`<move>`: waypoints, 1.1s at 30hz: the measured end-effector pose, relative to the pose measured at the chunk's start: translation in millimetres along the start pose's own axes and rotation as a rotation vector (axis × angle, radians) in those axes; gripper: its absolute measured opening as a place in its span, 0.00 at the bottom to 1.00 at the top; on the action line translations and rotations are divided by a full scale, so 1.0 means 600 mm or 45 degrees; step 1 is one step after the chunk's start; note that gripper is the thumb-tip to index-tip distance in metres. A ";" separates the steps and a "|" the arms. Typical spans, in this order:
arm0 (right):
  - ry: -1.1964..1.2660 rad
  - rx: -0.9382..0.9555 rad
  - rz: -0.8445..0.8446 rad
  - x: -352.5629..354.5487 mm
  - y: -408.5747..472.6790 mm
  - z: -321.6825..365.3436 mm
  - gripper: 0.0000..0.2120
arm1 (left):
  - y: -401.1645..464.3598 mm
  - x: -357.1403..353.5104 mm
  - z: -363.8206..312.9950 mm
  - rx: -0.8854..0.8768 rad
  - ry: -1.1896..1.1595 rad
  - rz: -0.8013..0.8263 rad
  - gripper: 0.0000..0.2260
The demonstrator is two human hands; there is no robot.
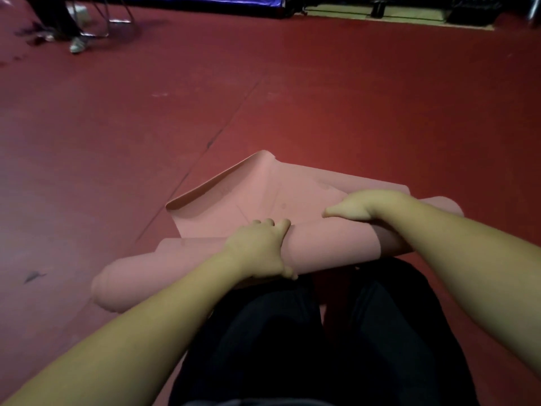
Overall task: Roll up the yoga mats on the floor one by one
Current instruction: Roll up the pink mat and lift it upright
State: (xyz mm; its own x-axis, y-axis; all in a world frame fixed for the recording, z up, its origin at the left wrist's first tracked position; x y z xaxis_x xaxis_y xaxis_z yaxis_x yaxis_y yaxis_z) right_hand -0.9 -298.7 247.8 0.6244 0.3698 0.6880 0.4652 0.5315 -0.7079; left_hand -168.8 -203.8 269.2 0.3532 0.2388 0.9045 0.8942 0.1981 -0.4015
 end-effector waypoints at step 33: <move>0.018 -0.150 -0.096 -0.018 0.001 -0.131 0.37 | -0.004 0.012 -0.022 -0.144 -0.073 -0.175 0.33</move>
State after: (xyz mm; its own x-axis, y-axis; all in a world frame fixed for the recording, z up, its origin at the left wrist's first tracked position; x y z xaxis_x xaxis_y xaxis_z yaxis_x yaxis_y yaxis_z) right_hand 41.9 -362.5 227.3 0.5934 0.3209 0.7382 0.5810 0.4639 -0.6687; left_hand -164.8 -215.3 278.9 0.2123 0.2711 0.9389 0.9592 0.1255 -0.2532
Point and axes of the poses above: each hand's wrist, its own y-axis towards the middle knuckle, its own x-axis out of the back of the hand, z = x × y, the point moved 10 cm from there along y, towards the middle knuckle, and after that the axes turned 6 degrees about z, right-handed, at the moved point
